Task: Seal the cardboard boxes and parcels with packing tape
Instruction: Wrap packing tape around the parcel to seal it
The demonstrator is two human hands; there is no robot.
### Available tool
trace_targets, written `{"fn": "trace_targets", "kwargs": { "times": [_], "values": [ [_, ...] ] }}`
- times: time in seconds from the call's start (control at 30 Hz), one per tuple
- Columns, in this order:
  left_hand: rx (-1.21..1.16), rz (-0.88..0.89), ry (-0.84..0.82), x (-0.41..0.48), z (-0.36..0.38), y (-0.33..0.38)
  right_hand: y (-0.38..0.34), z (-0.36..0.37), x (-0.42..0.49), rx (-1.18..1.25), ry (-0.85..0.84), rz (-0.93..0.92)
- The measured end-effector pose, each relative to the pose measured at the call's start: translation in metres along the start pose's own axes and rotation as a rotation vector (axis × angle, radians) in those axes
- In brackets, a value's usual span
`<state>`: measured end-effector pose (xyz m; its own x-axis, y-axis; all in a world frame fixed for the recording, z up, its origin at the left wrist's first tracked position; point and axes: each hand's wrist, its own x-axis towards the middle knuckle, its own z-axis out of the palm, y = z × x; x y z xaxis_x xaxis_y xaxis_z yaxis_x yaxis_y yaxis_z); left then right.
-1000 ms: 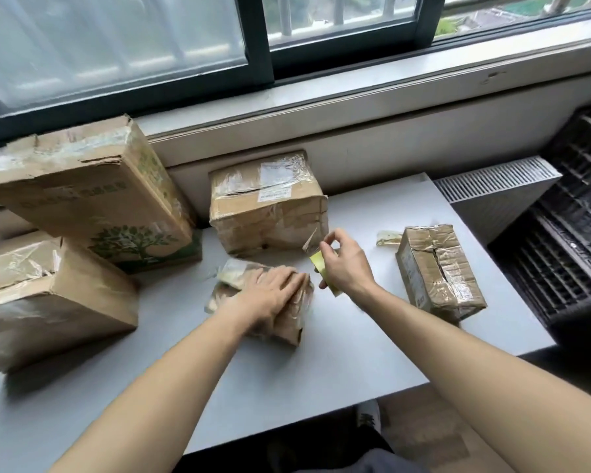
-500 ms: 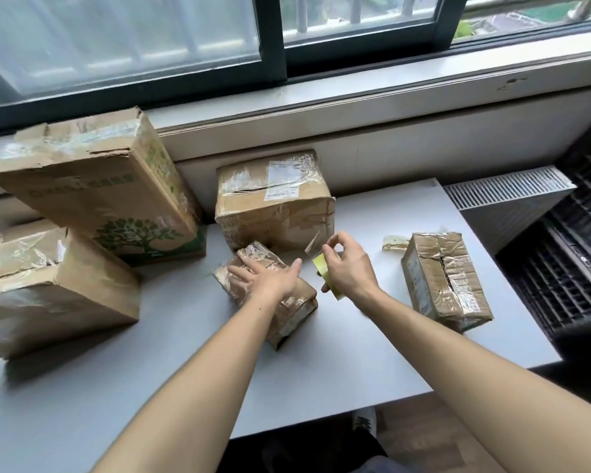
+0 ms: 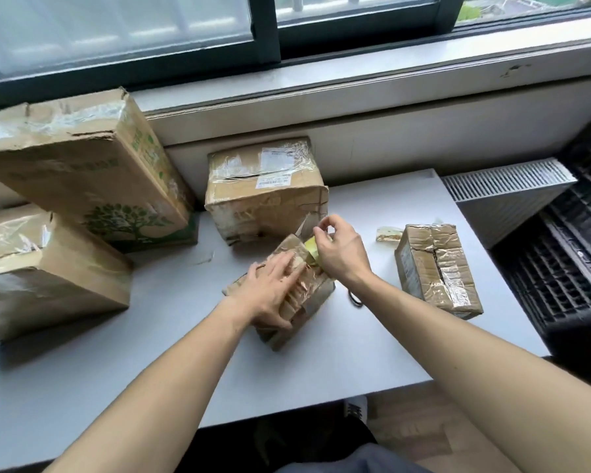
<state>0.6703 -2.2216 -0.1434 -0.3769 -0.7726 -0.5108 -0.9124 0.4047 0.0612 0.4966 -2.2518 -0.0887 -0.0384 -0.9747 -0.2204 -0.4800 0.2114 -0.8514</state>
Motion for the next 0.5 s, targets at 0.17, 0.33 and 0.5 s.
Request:
{"fn": "trace_targets", "kwargs": {
  "times": [0.17,0.33,0.5],
  "values": [
    [-0.044,-0.058,-0.034,-0.022,-0.001,-0.031,-0.014,0.010,0.003,-0.042,0.010,-0.045],
    [-0.101,-0.196,-0.069,-0.032,0.000,-0.051,-0.028,0.017,-0.003,-0.054,-0.073,-0.059],
    [-0.127,-0.158,-0.092,-0.043,0.007,-0.062,-0.040,0.026,-0.009,-0.069,-0.166,-0.090]
  ]
}}
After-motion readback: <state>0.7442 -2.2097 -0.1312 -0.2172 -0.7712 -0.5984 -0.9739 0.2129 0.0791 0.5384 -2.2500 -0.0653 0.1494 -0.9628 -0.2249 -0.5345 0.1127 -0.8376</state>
